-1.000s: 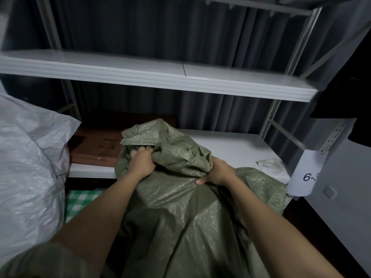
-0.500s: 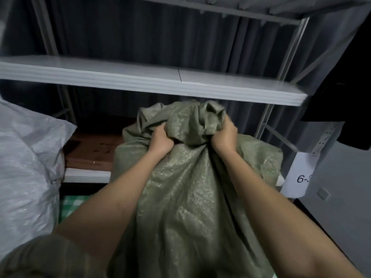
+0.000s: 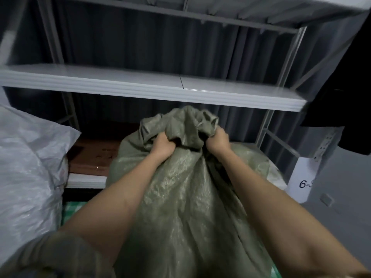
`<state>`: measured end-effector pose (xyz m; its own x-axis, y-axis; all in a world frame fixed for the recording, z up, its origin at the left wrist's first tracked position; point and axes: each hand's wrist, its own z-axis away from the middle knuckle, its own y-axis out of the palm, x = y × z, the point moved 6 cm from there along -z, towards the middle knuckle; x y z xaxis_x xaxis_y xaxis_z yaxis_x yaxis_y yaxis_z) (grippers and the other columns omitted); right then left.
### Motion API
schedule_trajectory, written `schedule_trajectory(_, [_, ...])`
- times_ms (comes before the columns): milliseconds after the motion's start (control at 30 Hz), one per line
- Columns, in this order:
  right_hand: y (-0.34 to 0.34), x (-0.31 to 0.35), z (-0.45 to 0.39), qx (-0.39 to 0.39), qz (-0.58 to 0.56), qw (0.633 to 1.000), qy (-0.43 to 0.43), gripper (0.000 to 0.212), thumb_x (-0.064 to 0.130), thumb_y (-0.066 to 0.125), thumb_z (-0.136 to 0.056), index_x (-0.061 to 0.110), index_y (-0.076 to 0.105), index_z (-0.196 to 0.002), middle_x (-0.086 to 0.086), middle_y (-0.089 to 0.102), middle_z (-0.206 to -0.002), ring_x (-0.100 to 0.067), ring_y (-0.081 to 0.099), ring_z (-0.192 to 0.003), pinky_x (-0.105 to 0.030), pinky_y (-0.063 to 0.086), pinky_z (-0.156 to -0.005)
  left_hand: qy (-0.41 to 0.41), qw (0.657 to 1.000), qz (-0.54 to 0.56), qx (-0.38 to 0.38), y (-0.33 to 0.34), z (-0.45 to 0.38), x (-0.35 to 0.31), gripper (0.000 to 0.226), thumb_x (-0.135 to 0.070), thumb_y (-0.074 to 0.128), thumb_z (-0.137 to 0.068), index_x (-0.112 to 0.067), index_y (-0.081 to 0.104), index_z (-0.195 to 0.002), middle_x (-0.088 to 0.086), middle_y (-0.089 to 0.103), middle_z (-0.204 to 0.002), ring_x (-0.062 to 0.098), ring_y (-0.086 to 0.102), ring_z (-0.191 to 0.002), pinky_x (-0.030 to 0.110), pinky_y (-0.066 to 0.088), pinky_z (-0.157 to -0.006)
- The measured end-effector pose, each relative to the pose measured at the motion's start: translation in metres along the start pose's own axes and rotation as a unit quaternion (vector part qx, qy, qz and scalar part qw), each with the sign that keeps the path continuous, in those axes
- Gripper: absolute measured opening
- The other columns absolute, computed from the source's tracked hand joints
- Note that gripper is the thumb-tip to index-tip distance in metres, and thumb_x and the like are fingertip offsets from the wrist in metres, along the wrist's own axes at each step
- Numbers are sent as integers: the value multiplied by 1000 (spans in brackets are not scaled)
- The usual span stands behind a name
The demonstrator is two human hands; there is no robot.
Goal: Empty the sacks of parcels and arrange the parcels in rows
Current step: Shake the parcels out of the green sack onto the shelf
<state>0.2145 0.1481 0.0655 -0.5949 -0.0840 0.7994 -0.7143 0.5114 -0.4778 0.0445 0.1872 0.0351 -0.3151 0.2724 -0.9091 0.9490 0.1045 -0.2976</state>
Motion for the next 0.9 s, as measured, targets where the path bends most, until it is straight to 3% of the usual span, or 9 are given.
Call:
schedule_trajectory(67, [-1, 6, -3, -8, -8, 1000, -16, 31, 3, 45, -92, 6, 61, -117, -15, 64, -121, -30, 58, -112, -21, 36, -76, -5, 999, 31, -19, 0, -1, 3, 35, -9, 56, -91, -5, 58, -126, 7, 61, -122, 19, 54, -115, 21, 38, -90])
schedule_trajectory(167, [-11, 14, -10, -61, -69, 995, -25, 36, -4, 43, -90, 6, 58, -120, -8, 64, -113, -19, 56, -102, -18, 37, -77, 16, 997, 71, -26, -2, -7, -11, 29, -10, 57, -92, -5, 61, -121, 3, 62, -114, 14, 55, -108, 18, 39, -85])
schedule_trajectory(267, [1, 10, -10, -1, -14, 1000, -22, 30, 3, 47, -91, 7, 60, -117, -12, 65, -118, -27, 58, -110, -22, 39, -79, -14, 998, 63, -24, -1, -8, -3, 33, -13, 56, -92, -5, 59, -124, 6, 62, -117, 18, 56, -111, 22, 40, -87])
schedule_trajectory(367, [-7, 18, -11, -57, -90, 994, -35, 35, -3, 44, -90, 8, 57, -120, -3, 63, -110, -16, 56, -101, -20, 40, -79, -1, 992, 110, -64, -8, -10, -16, 32, -11, 56, -93, -6, 58, -124, 0, 59, -112, 12, 53, -105, 19, 39, -84])
schedule_trajectory(500, [14, 9, -10, 54, 18, 998, -25, 32, 7, 48, -92, 7, 58, -122, -10, 63, -120, -26, 57, -113, -19, 35, -76, -9, 998, 56, -16, -3, -13, -7, 26, -11, 52, -93, -12, 62, -116, 3, 63, -113, 20, 56, -111, 23, 39, -89])
schedule_trajectory(700, [5, 15, -22, 15, -7, 1000, -4, 38, 1, 44, -88, 6, 56, -124, -15, 62, -122, -32, 57, -114, -25, 40, -82, -8, 998, 51, -25, -9, -21, -10, 30, -18, 56, -92, -10, 62, -120, 5, 64, -116, 20, 57, -111, 27, 43, -92])
schedule_trajectory(767, [0, 15, -23, -22, -44, 999, -3, 42, -3, 42, -88, 7, 54, -127, -9, 62, -116, -26, 57, -106, -22, 41, -78, -5, 993, 101, -56, -14, -23, -13, 25, -19, 58, -91, -16, 63, -116, 1, 66, -110, 19, 58, -107, 29, 46, -94])
schedule_trajectory(833, [-10, 10, -22, -91, -106, 990, 11, 51, -9, 41, -86, 7, 49, -133, -2, 58, -111, -17, 53, -102, -14, 37, -75, 5, 989, 133, -68, -19, -24, -20, 23, -21, 58, -93, -19, 63, -115, -8, 62, -106, 13, 56, -103, 23, 45, -88])
schedule_trajectory(900, [-7, 3, -22, -71, -83, 994, 23, 52, -8, 41, -86, 8, 48, -135, -7, 61, -120, -23, 55, -111, -20, 39, -82, 1, 995, 96, -38, -13, -23, -16, 28, -22, 58, -94, -16, 62, -121, -8, 59, -109, 10, 52, -103, 17, 39, -82])
